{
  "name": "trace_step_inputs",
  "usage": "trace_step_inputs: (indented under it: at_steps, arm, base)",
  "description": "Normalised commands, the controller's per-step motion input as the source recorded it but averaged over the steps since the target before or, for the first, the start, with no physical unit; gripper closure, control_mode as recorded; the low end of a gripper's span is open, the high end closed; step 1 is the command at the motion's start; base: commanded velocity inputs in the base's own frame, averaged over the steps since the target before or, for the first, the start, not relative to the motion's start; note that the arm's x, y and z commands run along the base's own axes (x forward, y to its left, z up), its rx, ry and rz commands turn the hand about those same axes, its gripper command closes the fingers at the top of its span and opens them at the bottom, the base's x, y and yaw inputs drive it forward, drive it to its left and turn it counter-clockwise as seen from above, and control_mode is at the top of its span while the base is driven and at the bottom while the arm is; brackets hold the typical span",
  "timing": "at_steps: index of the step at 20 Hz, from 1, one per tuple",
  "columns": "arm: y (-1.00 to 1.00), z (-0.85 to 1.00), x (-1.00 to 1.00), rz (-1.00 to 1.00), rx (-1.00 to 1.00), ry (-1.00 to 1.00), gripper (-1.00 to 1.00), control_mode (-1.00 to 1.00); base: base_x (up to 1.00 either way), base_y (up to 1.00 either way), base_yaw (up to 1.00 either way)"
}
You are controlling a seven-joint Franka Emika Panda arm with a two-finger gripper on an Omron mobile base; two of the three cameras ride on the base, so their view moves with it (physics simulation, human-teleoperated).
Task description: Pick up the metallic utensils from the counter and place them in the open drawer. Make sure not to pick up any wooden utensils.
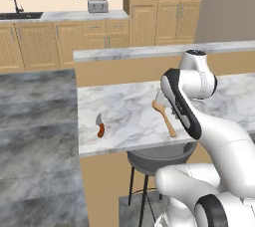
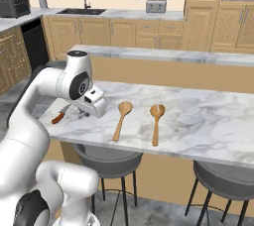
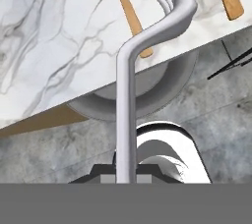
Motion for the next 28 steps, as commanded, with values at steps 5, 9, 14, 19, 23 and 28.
trace_step_inputs:
  at_steps: [5, 9, 14, 19, 23, 28]
  arm:
    - [0.46, -0.02, 0.0, -0.04, 0.0, 0.0, 1.0, 1.0]
    - [0.0, 0.0, 0.0, 0.0, 0.0, 0.0, 1.0, 1.0]
    - [0.0, 0.0, 0.0, 0.0, 0.0, 0.0, 1.0, 1.0]
    - [0.0, 0.0, 0.0, 0.0, 0.0, 0.0, 1.0, 1.0]
    - [0.0, 0.0, 0.0, 0.0, 0.0, 0.0, 1.0, 1.0]
    - [0.0, 0.0, 0.0, 0.0, 0.0, 0.0, 1.0, 1.0]
  base:
    - [-0.02, 0.2, -0.01]
    - [-0.16, 1.0, -0.1]
    - [-0.06, 1.0, -0.12]
    - [0.0, 1.0, -0.08]
    - [0.0, 1.0, -0.04]
    - [0.01, 1.0, -0.01]
